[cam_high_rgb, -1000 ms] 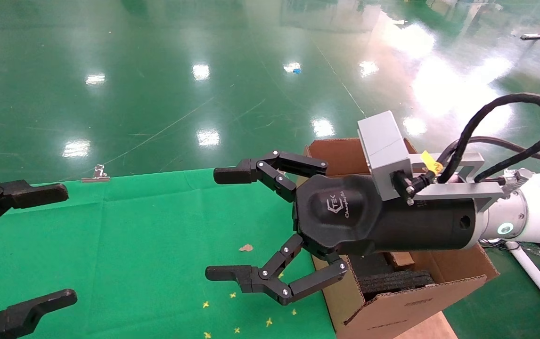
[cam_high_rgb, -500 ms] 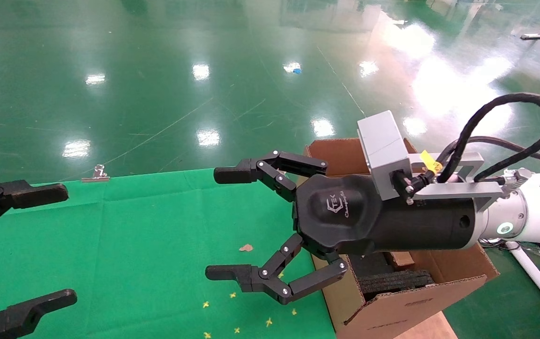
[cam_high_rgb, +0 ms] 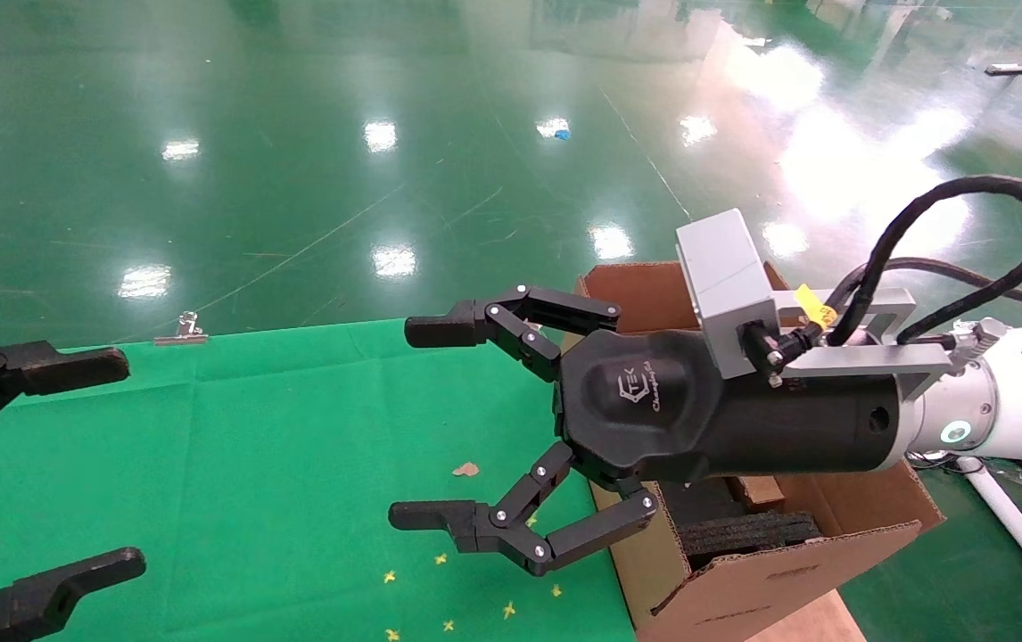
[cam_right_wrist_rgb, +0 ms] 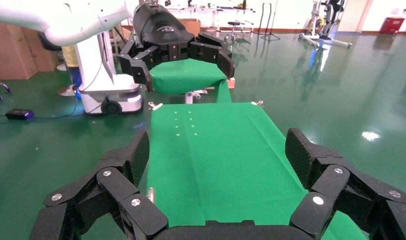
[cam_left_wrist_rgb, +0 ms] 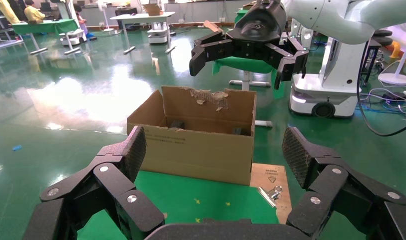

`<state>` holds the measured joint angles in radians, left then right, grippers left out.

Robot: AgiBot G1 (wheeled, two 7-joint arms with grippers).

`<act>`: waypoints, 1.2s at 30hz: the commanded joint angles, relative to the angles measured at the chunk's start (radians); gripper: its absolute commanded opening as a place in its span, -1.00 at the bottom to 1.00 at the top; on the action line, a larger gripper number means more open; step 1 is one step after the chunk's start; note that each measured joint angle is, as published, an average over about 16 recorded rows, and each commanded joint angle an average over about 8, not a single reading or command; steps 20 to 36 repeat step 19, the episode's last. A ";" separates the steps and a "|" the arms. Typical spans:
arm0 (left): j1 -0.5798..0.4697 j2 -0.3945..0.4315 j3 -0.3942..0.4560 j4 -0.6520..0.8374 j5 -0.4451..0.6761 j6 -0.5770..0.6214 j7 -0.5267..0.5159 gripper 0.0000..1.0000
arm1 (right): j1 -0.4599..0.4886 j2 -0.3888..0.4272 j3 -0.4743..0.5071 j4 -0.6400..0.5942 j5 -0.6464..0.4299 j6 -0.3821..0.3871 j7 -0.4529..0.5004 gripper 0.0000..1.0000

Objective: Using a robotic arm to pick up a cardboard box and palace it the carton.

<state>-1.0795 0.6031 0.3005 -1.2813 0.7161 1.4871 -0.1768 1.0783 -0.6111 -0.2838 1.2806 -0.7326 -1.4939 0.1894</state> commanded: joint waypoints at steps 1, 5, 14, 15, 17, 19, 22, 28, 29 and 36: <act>0.000 0.000 0.000 0.000 0.000 0.000 0.000 1.00 | 0.000 0.000 0.000 0.000 0.000 0.000 0.000 1.00; 0.000 0.000 0.000 0.000 0.000 0.000 0.000 1.00 | 0.000 0.000 0.000 0.000 0.000 0.000 0.000 1.00; 0.000 0.000 0.000 0.000 0.000 0.000 0.000 1.00 | 0.000 0.000 0.000 0.000 0.000 0.000 0.000 1.00; 0.000 0.000 0.000 0.000 0.000 0.000 0.000 1.00 | 0.000 0.000 0.000 0.000 0.000 0.000 0.000 1.00; 0.000 0.000 0.000 0.000 0.000 0.000 0.000 1.00 | 0.000 0.000 0.000 0.000 0.000 0.000 0.000 1.00; 0.000 0.000 0.000 0.000 0.000 0.000 0.000 1.00 | 0.000 0.000 0.000 0.000 0.000 0.000 0.000 1.00; 0.000 0.000 0.000 0.000 0.000 0.000 0.000 1.00 | 0.000 0.000 0.000 0.000 0.000 0.000 0.000 1.00; 0.000 0.000 0.000 0.000 0.000 0.000 0.000 1.00 | 0.000 0.000 0.000 0.000 0.000 0.000 0.000 1.00; 0.000 0.000 0.000 0.000 0.000 0.000 0.000 1.00 | 0.000 0.000 0.000 0.000 0.000 0.000 0.000 1.00; 0.000 0.000 0.000 0.000 0.000 0.000 0.000 1.00 | 0.000 0.000 0.000 0.000 0.000 0.000 0.000 1.00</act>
